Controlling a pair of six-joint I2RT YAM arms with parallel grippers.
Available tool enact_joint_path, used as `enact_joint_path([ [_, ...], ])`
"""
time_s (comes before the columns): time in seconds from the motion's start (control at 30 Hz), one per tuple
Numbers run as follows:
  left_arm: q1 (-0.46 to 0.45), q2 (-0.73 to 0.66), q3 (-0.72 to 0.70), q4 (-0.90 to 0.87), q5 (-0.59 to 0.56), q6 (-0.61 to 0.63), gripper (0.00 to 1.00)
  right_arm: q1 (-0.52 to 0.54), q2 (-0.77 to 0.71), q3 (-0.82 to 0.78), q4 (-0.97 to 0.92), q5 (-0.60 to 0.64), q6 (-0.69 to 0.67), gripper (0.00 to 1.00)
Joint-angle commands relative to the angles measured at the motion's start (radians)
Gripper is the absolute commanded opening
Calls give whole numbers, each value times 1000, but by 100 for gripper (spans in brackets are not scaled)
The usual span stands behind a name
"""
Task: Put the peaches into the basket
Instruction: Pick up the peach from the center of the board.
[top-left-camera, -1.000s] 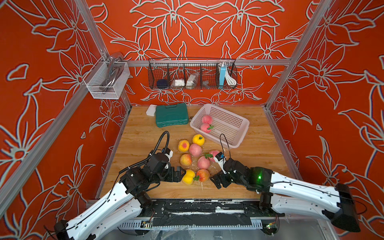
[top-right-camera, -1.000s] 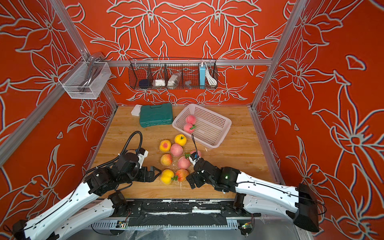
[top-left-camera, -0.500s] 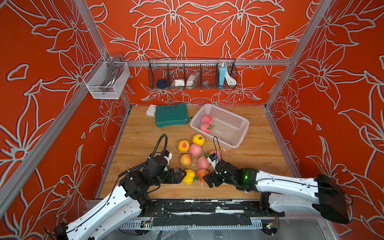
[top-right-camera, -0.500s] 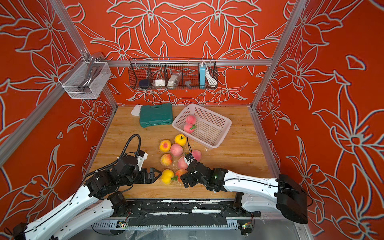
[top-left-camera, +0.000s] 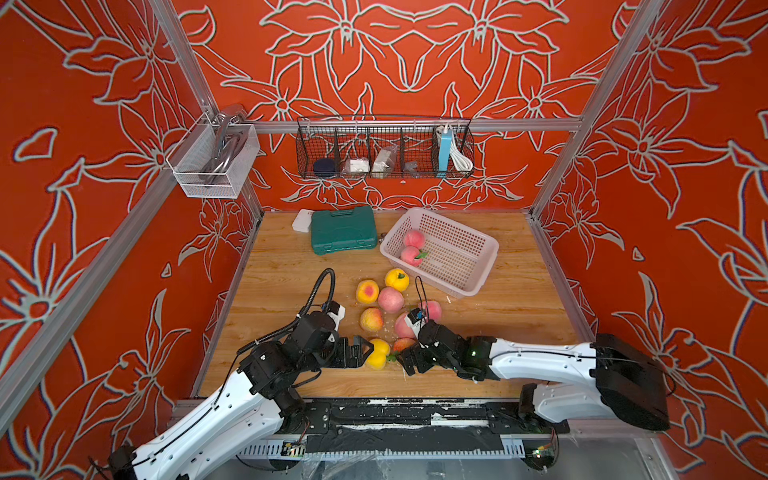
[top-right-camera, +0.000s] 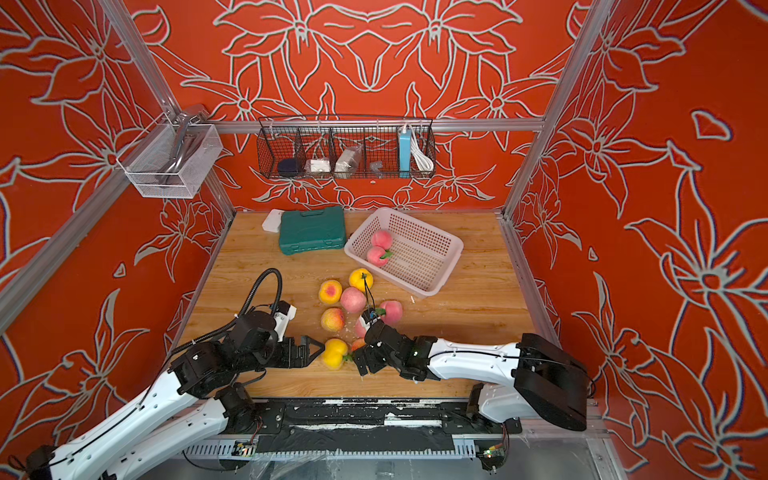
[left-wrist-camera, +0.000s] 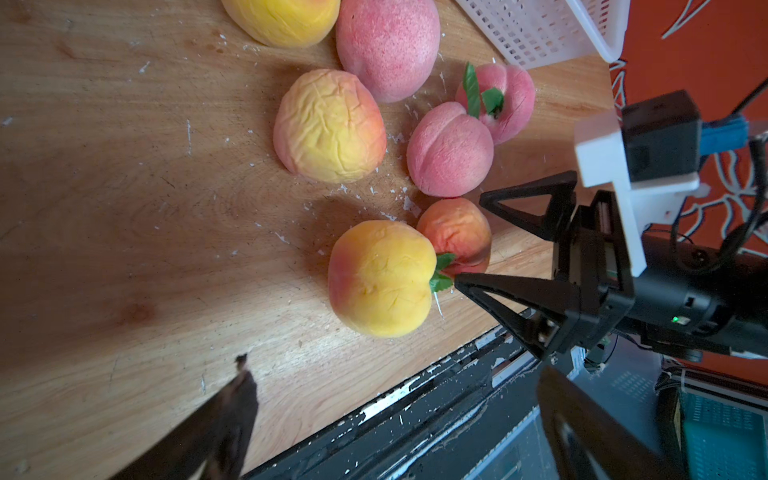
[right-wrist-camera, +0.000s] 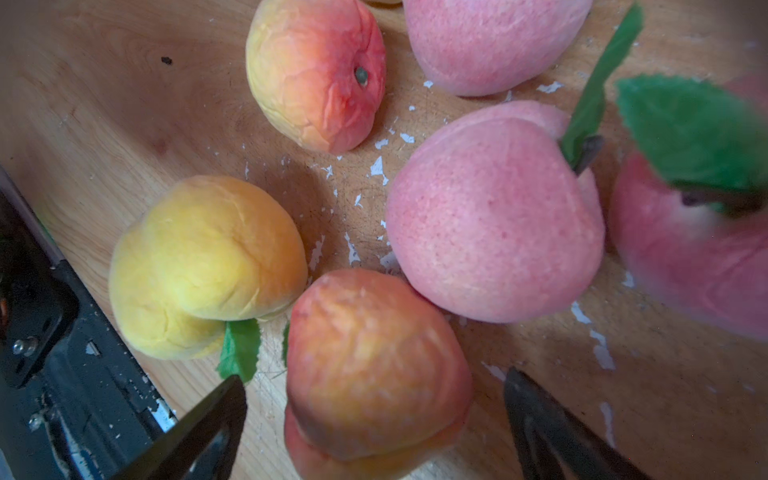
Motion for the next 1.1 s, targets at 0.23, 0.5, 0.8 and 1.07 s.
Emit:
enact_joint_path([
  [0.23, -3, 8, -13, 26, -1, 2, 99, 6, 62, 10, 27, -7, 10, 93],
  [0.5, -4, -1, -11, 23, -4, 1, 99, 6, 95, 22, 25, -6, 1, 82],
  [0.8, -4, 3, -5, 24, -6, 3, 99, 6, 62, 8, 13, 3, -7, 68],
  [1.07, -3, 9, 3, 26, -13, 5, 99, 6, -2, 2, -59, 30, -22, 65],
])
